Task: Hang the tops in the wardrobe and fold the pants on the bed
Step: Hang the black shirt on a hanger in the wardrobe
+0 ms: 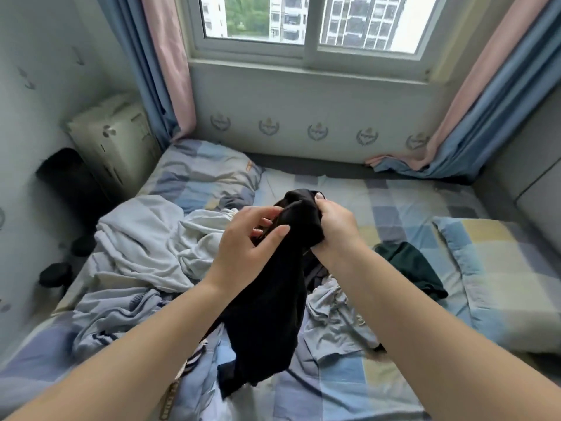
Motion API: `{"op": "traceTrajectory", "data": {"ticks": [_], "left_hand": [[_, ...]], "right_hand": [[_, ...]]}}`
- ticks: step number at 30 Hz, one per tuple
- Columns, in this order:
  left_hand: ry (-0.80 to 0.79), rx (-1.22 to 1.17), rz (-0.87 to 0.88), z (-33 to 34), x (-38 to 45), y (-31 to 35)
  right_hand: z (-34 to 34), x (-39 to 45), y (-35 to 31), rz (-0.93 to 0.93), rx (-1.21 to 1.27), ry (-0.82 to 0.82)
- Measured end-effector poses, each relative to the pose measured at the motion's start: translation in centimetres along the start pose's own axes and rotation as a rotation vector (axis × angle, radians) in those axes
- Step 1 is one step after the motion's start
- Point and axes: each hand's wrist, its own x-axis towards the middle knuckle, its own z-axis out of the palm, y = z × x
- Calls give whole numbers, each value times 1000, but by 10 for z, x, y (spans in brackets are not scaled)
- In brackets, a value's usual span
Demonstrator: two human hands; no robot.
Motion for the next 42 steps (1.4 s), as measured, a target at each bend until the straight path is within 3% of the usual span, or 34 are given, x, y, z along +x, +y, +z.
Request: {"op": "traceTrajectory", "data": {"ticks": [4, 8, 11, 14, 15, 17, 19, 22, 26, 30, 34, 42], "left_hand": [[-11, -3, 47, -10, 0, 39], [-38, -57, 73, -16, 0, 69], [-74, -135, 104, -16, 4, 84], [-223, -245, 104, -16, 12, 104], [-293, -261, 117, -15, 14, 111], [-422, -267, 165, -15, 16, 125], [-552, -292, 201, -11, 14, 138], [-725, -280, 323, -5, 9, 160], [-820, -252, 511, 5, -13, 184], [-1034, -137, 654, 17, -44, 198], [-1175, -60, 684, 32, -78, 195], [-1212, -66, 577, 56, -155, 232]], "right_hand": [[16, -40, -17, -72, 71, -56], [14, -81, -23, -186, -29, -63], [-2, -109, -30, -335, -327, -14], [-22, -148, -47, -745, -744, 144], [-27, -163, -53, -853, -823, 119], [-32, -189, -61, -947, -1009, 35], [-35, -210, -64, -977, -1152, 60], [-34, -238, -56, -1085, -1128, 334], [-46, -292, -41, -1155, -1045, 736], [-60, -353, -24, -1160, -1023, 980], [-82, -429, -11, -1138, -876, 1270], [-102, -592, 27, -1063, -796, 1724]]}}
